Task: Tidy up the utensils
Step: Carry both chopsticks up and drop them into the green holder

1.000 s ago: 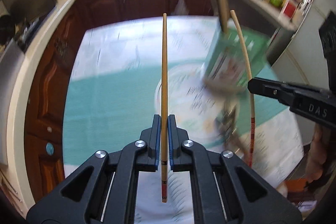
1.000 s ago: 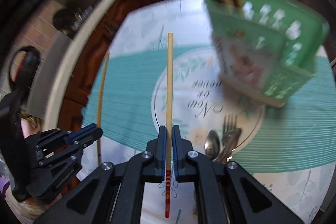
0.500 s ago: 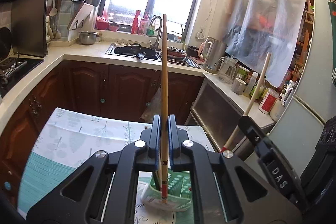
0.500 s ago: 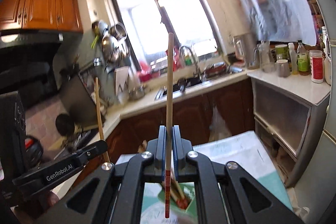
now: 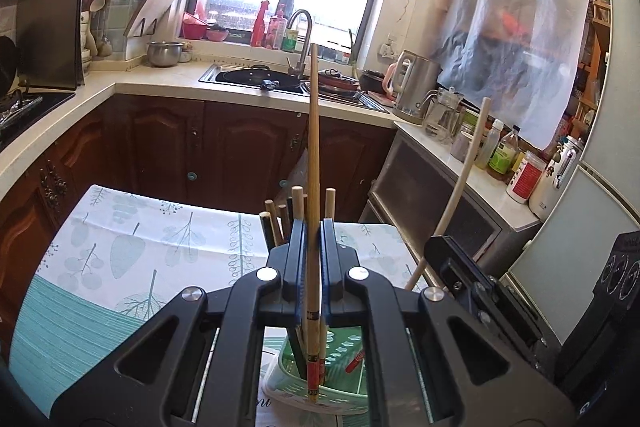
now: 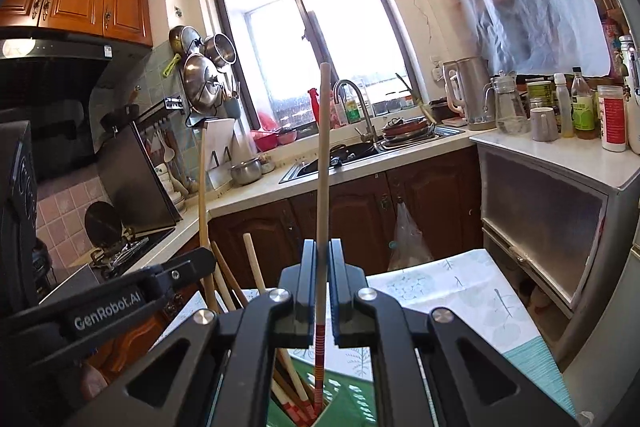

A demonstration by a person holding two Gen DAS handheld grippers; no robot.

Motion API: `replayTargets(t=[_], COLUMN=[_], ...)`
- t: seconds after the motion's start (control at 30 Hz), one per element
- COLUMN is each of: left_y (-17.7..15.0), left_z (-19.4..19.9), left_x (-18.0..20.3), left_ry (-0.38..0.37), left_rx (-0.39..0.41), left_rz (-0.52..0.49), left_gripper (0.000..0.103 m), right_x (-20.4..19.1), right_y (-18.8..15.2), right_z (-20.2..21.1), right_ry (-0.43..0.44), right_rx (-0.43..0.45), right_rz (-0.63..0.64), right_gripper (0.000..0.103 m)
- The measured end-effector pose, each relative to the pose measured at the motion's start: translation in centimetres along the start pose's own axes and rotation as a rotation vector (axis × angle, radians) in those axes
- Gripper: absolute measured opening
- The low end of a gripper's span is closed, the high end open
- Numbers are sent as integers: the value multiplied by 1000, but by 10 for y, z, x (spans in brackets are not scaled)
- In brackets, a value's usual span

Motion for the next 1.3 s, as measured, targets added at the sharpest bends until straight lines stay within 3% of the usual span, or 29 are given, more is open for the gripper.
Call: replayTargets(t=[0.2,0.57,0.77,1.03,1.17,1.3], left_y=[3,17,5,-14,-5,8], left_z=[-2,10,5,6,16,30], left_x=[0,0,-18,-17,-20,-27], left_ry=[-40,-65,-62,-60,-88,-82], left_rx=[-3,33,41,68,93,148], left_rz=[31,62,106,61,130,171], left_gripper=[4,4,4,4,4,4], right_x=[-3,-8,-10,-20,-25,-21], right_y=[-11,4,-12,-32,-43,-52], right_z=[1,3,-4,-6,-6,-8], right_ry=[15,37,39,56,63,82], right_rx=[-12,7,-35,-68,-85,-134], right_rz=[55,10,58,168,205,158], right_gripper=[5,5,5,5,5,5])
Point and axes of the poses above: each gripper's, at about its wrist camera, not at the fingertips, and z roughly against the way its jaws point, x to its right, y to its top, the point moved 9 cm from there along -z, roughly the way its jaws point, and after that the axes turned 9 degrees about -y, right-handed, at the moved point
